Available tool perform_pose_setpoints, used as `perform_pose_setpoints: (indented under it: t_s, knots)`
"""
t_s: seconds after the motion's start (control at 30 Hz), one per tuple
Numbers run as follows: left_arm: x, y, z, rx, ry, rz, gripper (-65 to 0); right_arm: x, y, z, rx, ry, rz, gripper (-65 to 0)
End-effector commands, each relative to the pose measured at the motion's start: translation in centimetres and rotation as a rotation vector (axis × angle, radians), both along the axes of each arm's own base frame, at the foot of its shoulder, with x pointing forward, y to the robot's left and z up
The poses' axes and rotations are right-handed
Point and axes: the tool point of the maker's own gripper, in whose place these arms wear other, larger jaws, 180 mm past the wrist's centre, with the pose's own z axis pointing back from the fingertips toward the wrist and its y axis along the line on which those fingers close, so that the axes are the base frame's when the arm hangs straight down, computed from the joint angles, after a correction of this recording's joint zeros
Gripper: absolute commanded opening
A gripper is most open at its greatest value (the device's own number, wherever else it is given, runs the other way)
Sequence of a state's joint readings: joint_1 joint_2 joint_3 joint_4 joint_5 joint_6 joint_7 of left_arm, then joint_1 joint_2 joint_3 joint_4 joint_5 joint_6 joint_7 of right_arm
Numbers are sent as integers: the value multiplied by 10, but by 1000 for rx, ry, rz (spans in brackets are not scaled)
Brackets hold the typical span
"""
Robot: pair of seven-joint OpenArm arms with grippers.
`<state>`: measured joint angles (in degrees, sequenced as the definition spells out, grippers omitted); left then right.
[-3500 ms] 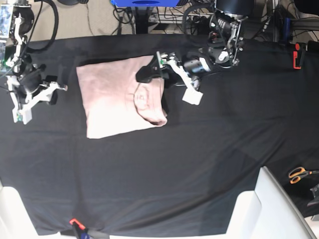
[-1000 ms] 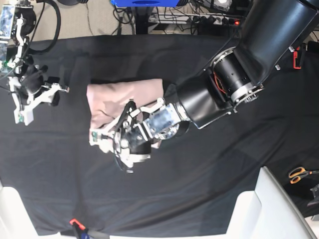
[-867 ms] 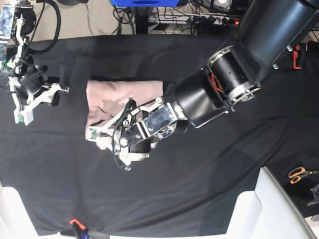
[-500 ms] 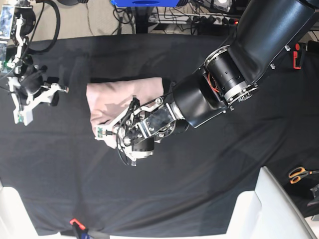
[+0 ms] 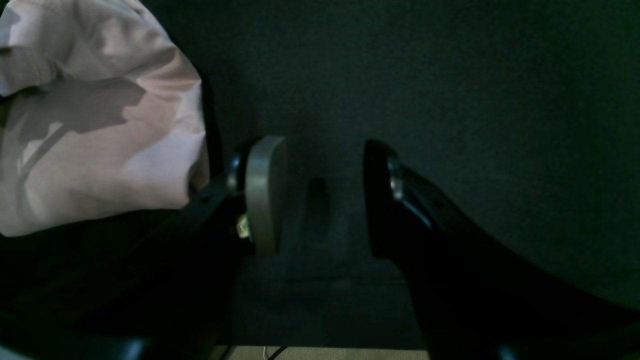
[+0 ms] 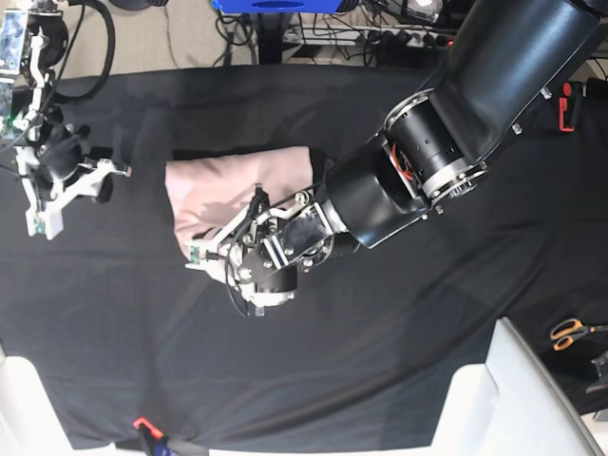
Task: Fold the T-shirt properly
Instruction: 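Drag the grasped edge with the left gripper to rotate and square the bundle, then tuck the shirt's edges with both grippers, then raise the left gripper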
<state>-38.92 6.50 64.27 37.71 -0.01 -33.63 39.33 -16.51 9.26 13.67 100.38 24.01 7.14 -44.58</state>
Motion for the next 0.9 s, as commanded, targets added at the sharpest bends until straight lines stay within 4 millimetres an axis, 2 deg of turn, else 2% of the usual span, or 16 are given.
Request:
perform_pose_setpoints:
  t_s: [0.0,0.03,0.13,0.23,0.33,0.4,0.67,0.77,0.87]
  knots:
    - [6,9,4,45,-5,-14,-512,8,-4,10,-12,-42,1,-407]
    - [6,10,3,48,-5,-13,-441,8,-4,10,-11,-42,3,-407]
    - [9,10,5,50,-17,-15,-298,8,-2,9,-7,-40,7,-407]
    - [20,11,13,48,-35,-10,-197,8,-1,9,-6,-41,7,-407]
    - [30,11,21,49,-58,-10,-132,7,-1,9,-6,-39,7,-407]
    - [37,11,27,50,-73,-10,-114,7,-1,9,-6,-39,7,-407]
    - [66,7,54,33,-140,-12,-114,6,-1,9,-5,-36,7,-407]
    - [79,-3,70,-50,-154,23,-114,6,-1,8,-5,-36,9,-407]
    - [100,-17,99,-175,-172,107,-114,6,-1,8,-5,-36,9,-407]
